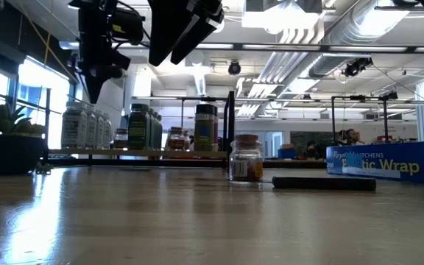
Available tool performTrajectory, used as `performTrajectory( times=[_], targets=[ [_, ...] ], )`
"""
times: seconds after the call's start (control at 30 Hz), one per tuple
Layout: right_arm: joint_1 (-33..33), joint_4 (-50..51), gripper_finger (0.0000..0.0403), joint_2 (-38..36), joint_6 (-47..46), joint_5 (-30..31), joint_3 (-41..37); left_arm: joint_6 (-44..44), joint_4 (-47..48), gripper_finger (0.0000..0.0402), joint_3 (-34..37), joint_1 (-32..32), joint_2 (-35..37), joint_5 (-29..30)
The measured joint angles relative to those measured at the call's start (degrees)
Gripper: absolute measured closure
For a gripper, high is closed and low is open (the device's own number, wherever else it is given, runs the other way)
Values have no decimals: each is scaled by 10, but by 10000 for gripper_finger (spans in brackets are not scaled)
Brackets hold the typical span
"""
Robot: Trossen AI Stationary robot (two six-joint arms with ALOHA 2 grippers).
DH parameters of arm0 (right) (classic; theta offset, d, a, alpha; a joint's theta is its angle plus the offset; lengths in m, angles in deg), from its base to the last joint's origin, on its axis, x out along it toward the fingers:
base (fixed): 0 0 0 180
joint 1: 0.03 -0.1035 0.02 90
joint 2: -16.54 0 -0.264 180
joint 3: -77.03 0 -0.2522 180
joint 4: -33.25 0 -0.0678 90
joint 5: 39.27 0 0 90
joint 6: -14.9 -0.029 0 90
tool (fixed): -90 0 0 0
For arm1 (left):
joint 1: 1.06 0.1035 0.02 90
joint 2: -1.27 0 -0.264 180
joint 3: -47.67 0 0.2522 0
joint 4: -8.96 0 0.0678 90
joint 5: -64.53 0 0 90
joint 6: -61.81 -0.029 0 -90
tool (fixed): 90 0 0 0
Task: Shelf spices
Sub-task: Adjust the white lid seasoning bottles on the shelf
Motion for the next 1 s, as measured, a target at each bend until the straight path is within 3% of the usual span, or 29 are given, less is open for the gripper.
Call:
performTrajectory(
  times=[0.43,0.6,1.0],
  targets=[
    [0,0,77,0,0,0,0,0,-14,402,0,52,0,-10],
    [0,0,77,0,0,0,0,0,-35,402,0,59,-9,-51],
    [0,0,77,0,0,0,0,9,-32,402,1,68,-15,-37]
  ],
)
